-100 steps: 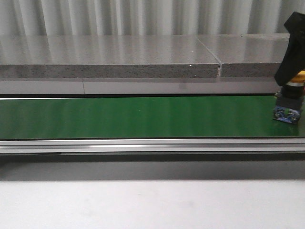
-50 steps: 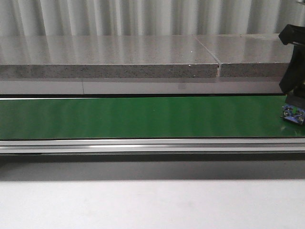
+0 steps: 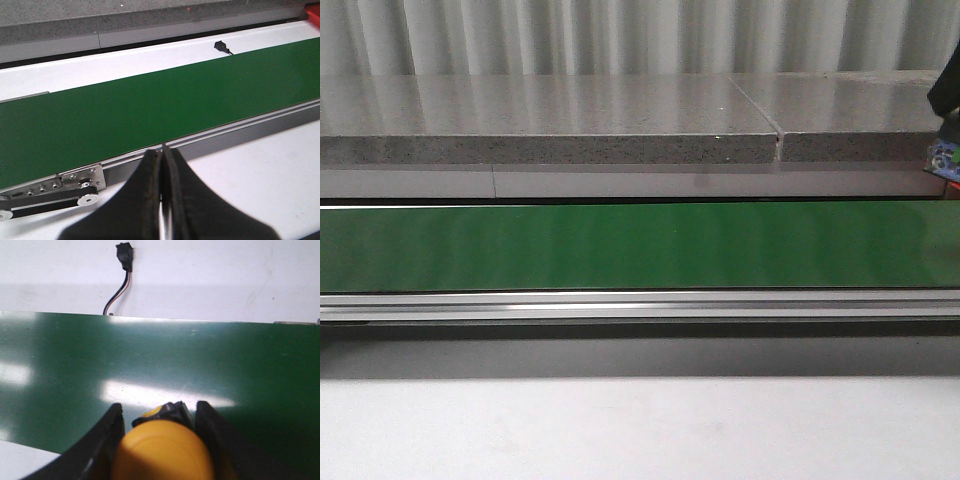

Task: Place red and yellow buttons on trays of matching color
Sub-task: 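Lower the right gripper and grasp the yellow button's base, then carry the yellow button into the yellow tray and open the right gripper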

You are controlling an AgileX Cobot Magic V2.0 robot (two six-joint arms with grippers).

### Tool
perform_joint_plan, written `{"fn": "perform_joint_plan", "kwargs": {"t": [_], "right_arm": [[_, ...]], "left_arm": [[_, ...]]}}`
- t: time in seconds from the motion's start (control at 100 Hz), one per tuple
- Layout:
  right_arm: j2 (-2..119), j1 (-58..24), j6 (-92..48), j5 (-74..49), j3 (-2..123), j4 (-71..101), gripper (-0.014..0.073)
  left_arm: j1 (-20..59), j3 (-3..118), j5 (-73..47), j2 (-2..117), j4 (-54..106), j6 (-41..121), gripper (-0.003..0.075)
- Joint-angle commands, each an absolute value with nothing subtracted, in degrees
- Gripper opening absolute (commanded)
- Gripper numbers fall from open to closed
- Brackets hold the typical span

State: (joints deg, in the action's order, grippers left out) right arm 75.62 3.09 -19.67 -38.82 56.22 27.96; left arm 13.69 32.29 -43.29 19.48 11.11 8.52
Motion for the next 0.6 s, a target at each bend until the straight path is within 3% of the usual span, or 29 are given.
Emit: {"fn": "perform_joint_plan", "kwargs": {"t": [0.0,0.41,0.59], "right_arm": [[71.9,3.5,-19.3,-38.2,57.6,28.4,0.0227],[64.0,3.8,0.6,-40.0,53.3,9.0,0.0227],[61.7,10.4,6.5,-39.7,50.2,4.1,0.0227]], "left_arm": [[14.2,33.7,-39.6,19.8,12.3,8.3,-0.002],[14.2,33.7,-39.6,19.8,12.3,8.3,-0.002],[14.2,33.7,-39.6,19.8,12.3,8.3,-0.002]]}}
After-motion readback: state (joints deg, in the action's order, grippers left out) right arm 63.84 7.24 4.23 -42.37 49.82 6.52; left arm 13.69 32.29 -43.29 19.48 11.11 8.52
